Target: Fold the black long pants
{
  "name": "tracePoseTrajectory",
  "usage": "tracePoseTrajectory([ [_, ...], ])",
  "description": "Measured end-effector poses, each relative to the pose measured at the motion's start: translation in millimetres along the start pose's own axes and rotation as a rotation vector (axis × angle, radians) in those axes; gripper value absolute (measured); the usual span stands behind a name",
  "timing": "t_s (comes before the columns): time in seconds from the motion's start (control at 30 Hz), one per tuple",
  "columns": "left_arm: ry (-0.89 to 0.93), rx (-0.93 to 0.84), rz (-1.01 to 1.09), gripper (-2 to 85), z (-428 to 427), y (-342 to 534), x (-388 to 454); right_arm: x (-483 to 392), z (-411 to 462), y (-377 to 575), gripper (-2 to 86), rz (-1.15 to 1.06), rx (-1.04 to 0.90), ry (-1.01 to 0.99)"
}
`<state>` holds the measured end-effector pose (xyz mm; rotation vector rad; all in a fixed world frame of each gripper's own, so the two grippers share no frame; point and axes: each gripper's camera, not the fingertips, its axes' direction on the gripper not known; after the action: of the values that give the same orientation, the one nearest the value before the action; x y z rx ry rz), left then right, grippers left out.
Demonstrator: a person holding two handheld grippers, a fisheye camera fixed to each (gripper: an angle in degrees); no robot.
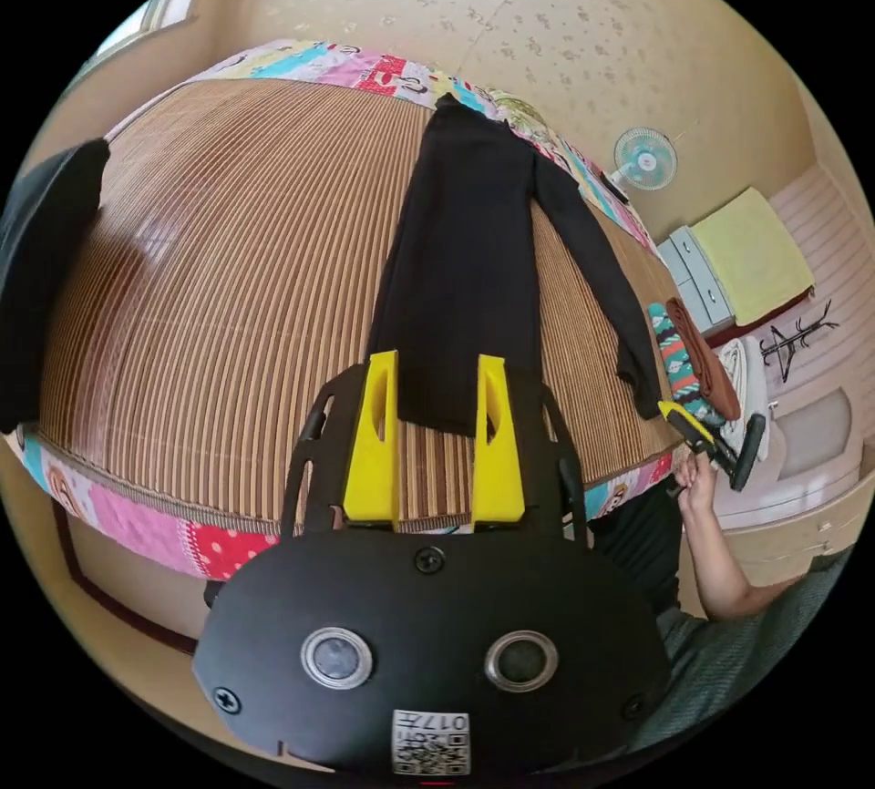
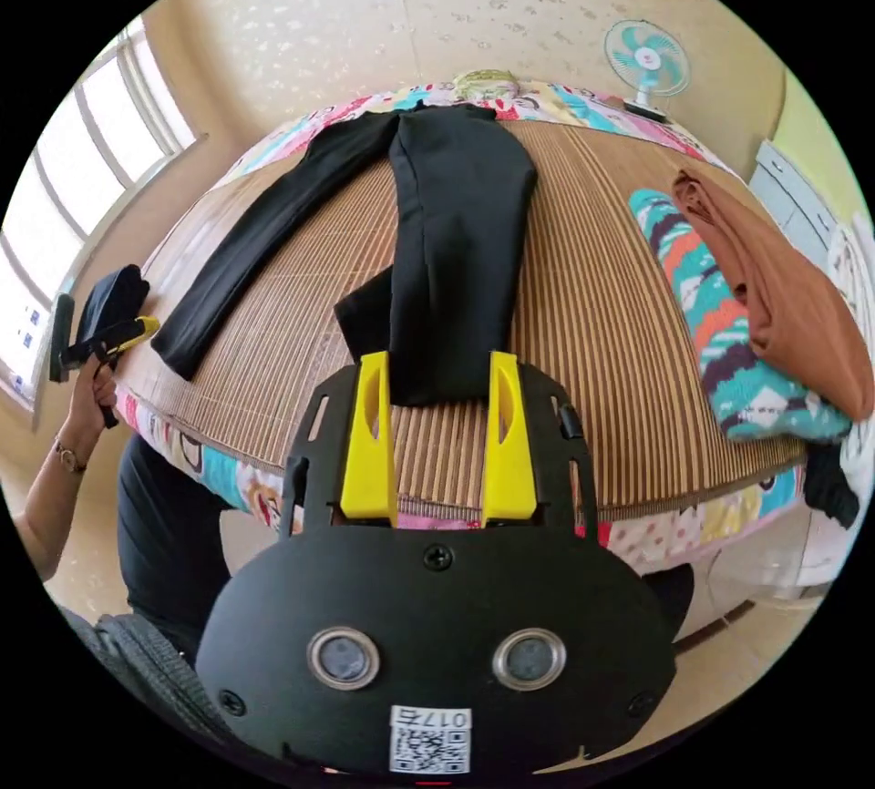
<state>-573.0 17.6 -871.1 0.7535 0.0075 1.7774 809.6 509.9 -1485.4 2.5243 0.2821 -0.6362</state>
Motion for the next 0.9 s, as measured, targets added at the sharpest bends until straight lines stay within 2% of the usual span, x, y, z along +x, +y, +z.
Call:
tracePoseTrajectory([
  [0.07,0.025,0.007,-0.057,12.1,0.4,6.0,-8.7,-3.2,-19.2,25.3,14.2,0.159,0.123,-0.048],
  [0.1,0.037,0.01,-0.079,11.5,3.0,9.1,-11.5,-4.1,-20.8,32.9,13.8,0.214,0.141,-0.111],
  [0.13,0.025,0.016,-0.088,8.0,3.0,10.3,-12.2,-5.2,-13.2,32.0,13.2,0.245,0.105,-0.092],
  [0.17,-0.048,-0.002,-0.144,1.1,2.6,10.6,-16.1,-5.7,-6.5,28.9,12.1,0.25,0.068,-0.062],
  [0.2,-0.032,-0.017,-0.166,0.3,0.7,8.4,-21.5,-6.7,7.6,20.3,10.0,0.239,-0.012,-0.001],
  [0.23,-0.02,-0.019,-0.18,0.0,-1.5,7.4,-24.7,-11.3,8.3,11.1,6.4,0.203,-0.013,0.034],
  [0.3,0.008,-0.028,-0.217,-0.6,-9.7,4.4,-33.4,-16.6,2.2,-11.7,3.9,0.171,-0.095,-0.022],
  [0.37,0.023,-0.039,-0.226,-0.7,-16.1,4.3,-36.6,-23.6,-40.1,-30.5,3.2,0.145,-0.012,-0.072],
  [0.43,0.044,-0.061,-0.234,-0.8,-22.9,7.3,-39.0,-52.1,-127.4,-44.6,2.7,-0.016,0.213,-0.015],
  [0.47,0.059,-0.073,-0.234,-0.9,-27.4,11.2,-40.7,-62.1,-145.4,-46.0,2.6,-0.066,0.245,0.035],
  [0.57,0.113,-0.06,-0.252,-0.9,-41.7,29.2,-49.3,-116.3,-205.0,-27.7,2.2,-0.432,0.339,0.131],
  [0.63,0.14,-0.045,-0.258,-0.9,-51.1,42.1,-53.4,-146.4,-195.1,1.4,1.9,-0.671,0.191,0.125],
  [0.67,0.159,-0.039,-0.267,-0.8,-57.7,51.3,-55.6,-149.3,-185.7,8.5,1.7,-0.69,0.13,0.119],
  [0.73,0.194,-0.042,-0.288,-0.6,-67.2,65.3,-58.2,-146.6,-139.1,40.6,0.8,-0.637,-0.156,0.016],
  [0.8,0.262,-0.086,-0.329,0.1,-80.9,83.0,-62.0,-142.6,-111.7,77.2,0.6,-0.617,-0.321,-0.149],
  [0.87,0.299,-0.116,-0.343,3.1,-94.7,96.9,-65.2,-140.6,-102.1,113.6,0.5,-0.617,-0.359,-0.141],
  [0.9,0.33,-0.068,-0.329,5.4,-111.2,106.1,-66.5,-137.3,-103.0,131.4,0.6,-0.608,-0.36,-0.075],
])
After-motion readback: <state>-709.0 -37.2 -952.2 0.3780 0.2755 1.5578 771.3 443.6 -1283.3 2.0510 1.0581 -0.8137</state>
